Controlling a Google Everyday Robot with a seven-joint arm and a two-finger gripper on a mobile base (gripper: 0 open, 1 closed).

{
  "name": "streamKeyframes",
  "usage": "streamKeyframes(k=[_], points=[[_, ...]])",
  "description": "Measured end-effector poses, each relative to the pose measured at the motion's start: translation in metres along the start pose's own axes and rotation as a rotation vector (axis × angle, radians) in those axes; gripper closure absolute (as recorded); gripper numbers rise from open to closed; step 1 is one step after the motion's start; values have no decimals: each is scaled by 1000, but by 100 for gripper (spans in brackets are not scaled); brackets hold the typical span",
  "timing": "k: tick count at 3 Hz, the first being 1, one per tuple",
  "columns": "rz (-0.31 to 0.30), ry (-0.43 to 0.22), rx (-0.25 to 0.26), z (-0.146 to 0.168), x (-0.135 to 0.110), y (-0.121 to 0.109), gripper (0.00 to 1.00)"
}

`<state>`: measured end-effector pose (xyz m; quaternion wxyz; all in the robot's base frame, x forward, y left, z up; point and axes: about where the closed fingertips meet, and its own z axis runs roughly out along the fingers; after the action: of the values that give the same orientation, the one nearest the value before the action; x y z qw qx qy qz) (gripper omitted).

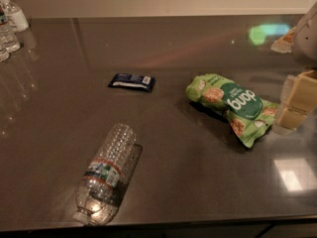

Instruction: Pick water bottle

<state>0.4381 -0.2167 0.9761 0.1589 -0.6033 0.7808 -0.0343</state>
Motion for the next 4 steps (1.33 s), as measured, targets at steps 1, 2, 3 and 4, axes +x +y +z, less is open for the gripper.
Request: streamKeyframes(k=[1,2,3,4], points=[[0,0,0,0,0,0,0],[-66,-25,-5,0,-11,2,0],[-173,-61,-26,9,-32,6,0],[-297,-97,-52,20,-60,15,0]])
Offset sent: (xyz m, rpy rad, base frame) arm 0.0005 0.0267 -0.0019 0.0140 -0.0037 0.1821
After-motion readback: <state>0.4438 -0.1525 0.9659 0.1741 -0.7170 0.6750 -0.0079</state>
